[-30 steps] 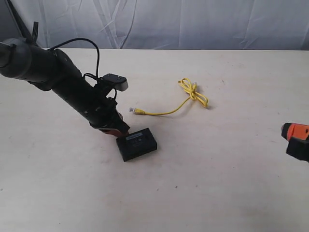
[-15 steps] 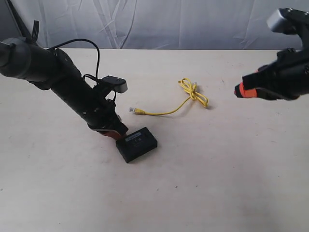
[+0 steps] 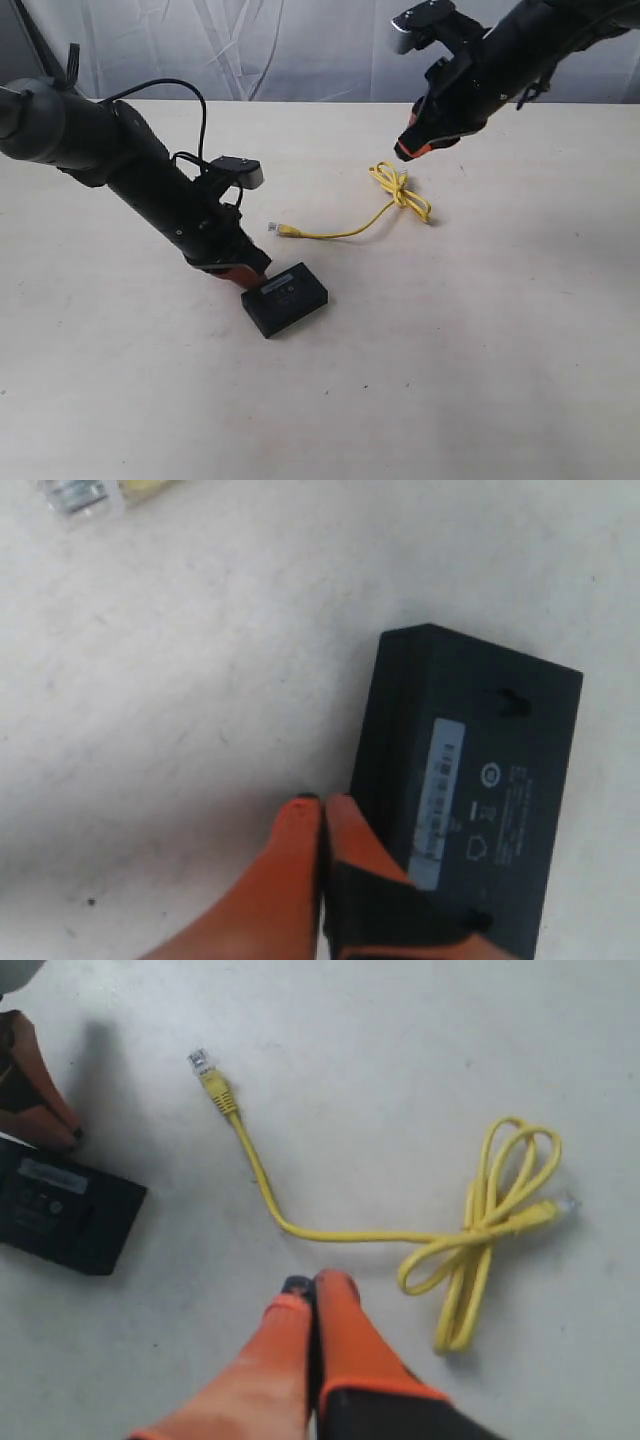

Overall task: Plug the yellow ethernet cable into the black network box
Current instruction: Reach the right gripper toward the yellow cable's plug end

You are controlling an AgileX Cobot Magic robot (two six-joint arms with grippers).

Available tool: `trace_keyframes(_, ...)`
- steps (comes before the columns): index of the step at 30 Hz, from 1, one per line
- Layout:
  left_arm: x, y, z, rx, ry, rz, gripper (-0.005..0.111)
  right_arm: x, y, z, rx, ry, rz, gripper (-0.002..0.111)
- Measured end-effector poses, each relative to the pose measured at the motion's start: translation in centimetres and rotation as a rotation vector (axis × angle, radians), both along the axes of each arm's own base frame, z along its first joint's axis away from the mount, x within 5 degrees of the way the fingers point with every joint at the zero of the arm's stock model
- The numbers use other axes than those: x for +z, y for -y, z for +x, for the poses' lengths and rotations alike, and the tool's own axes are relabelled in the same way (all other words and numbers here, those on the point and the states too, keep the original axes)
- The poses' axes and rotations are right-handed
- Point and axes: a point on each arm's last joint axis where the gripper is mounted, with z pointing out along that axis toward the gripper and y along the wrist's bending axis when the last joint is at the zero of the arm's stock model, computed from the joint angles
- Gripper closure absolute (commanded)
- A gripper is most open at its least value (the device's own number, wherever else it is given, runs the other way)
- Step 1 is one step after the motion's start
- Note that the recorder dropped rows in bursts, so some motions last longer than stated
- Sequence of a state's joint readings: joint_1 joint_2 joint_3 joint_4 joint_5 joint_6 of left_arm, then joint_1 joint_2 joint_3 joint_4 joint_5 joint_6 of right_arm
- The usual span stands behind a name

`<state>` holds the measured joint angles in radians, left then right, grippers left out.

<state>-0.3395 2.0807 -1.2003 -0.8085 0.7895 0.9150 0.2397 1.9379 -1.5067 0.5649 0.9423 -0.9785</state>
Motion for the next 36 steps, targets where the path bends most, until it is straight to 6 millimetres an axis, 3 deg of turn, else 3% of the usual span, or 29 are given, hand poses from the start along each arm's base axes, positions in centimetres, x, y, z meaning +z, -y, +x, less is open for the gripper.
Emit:
trace_keyframes(5, 0.1, 0.1, 0.0, 0.026, -0.011, -0.015, 0.107, -1.4, -1.2, 2.5, 0.163, -0.023, -0.002, 0.107)
trace_keyframes(7, 0.1, 0.1, 0.0, 0.028, -0.012, -0.015, 0.107, -2.6, -1.7, 3.1, 0.229, -0.028, 0.004, 0.096)
trace_keyframes(11, 0.1, 0.1, 0.0, 0.028, -0.012, -0.015, 0.107, -4.9, -3.1, 3.2, 0.385, -0.011, -0.021, 0.063)
trace_keyframes(13, 0.1, 0.1, 0.0, 0.028, -0.012, -0.015, 0.107, -5.9, -4.1, 2.9, 0.444, -0.011, -0.048, 0.055)
trace_keyframes(24, 0.1, 0.1, 0.1, 0.031, -0.01, -0.014, 0.107, -9.5, -8.2, 2.8, 0.49, 0.071, -0.098, 0.054)
trace_keyframes(36, 0.1, 0.1, 0.1, 0.029, -0.01, -0.013, 0.107, -12.6, -9.2, 2.9, 0.489, 0.063, -0.117, 0.054)
